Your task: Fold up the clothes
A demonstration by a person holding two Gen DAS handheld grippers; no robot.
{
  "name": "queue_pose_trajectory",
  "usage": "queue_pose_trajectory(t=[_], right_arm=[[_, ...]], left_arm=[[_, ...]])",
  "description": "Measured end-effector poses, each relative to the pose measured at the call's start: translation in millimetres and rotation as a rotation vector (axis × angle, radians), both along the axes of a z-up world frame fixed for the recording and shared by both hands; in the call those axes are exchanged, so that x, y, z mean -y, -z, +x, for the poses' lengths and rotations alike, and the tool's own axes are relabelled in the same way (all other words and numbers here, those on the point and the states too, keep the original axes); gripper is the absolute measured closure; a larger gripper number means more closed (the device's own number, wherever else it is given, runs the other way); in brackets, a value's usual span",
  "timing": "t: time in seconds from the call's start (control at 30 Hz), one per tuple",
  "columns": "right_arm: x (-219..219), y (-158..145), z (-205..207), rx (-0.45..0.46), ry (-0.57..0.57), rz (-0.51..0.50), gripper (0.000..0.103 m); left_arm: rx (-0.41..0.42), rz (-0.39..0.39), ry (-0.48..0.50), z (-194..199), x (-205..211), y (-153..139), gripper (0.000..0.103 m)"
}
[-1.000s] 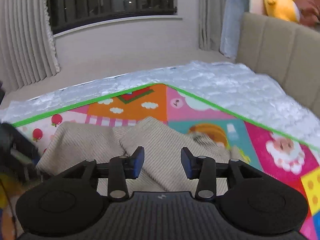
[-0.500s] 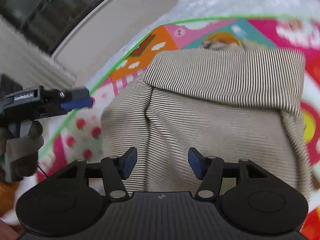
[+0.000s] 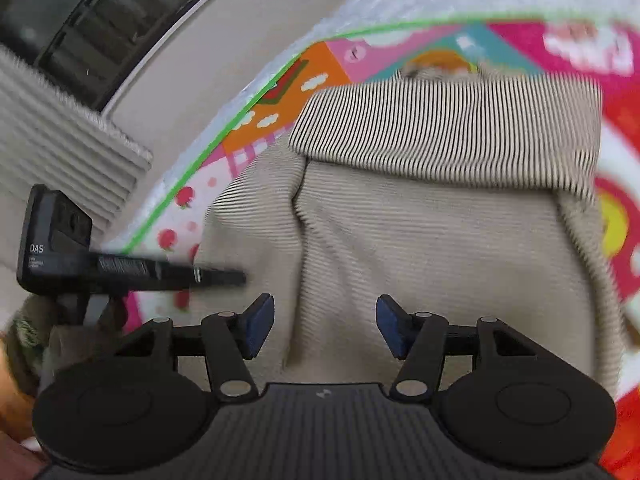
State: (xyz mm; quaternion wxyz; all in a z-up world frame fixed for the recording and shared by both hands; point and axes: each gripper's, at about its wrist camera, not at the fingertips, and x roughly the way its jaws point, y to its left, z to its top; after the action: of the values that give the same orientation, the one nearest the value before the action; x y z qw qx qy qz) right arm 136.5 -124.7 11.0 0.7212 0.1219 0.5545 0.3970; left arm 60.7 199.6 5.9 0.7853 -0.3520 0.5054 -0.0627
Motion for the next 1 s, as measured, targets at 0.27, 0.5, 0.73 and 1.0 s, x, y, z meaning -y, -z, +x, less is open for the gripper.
queue_pose_trajectory(t=[0.27,0.5,0.73,1.0], right_arm=[[-3.5,14.9,0.8,-0.443,0.148,0.265,0.046],[-23.0,20.4,-3.3,-0.462,0.156,0.247,0.046],[-66.6,-4.6,-0.8,-0.175,-0.017,0.18,0.094],[-84.8,-115.7,42.1,0.551,-0.062,0.08,0.095]], left_arm=[[0.073,-0.181,-0.138,-1.2,-20.2,-21.4,0.091],[0.015,-0.291,-0.191,-0.5,-27.9,-3.9,0.091],[0.08,-0.276,-0.231,-0.7,-39.7,-15.8,0.091],[0.26,-0.229,-0.316,-9.7,-72.3,-49.8,0.018]])
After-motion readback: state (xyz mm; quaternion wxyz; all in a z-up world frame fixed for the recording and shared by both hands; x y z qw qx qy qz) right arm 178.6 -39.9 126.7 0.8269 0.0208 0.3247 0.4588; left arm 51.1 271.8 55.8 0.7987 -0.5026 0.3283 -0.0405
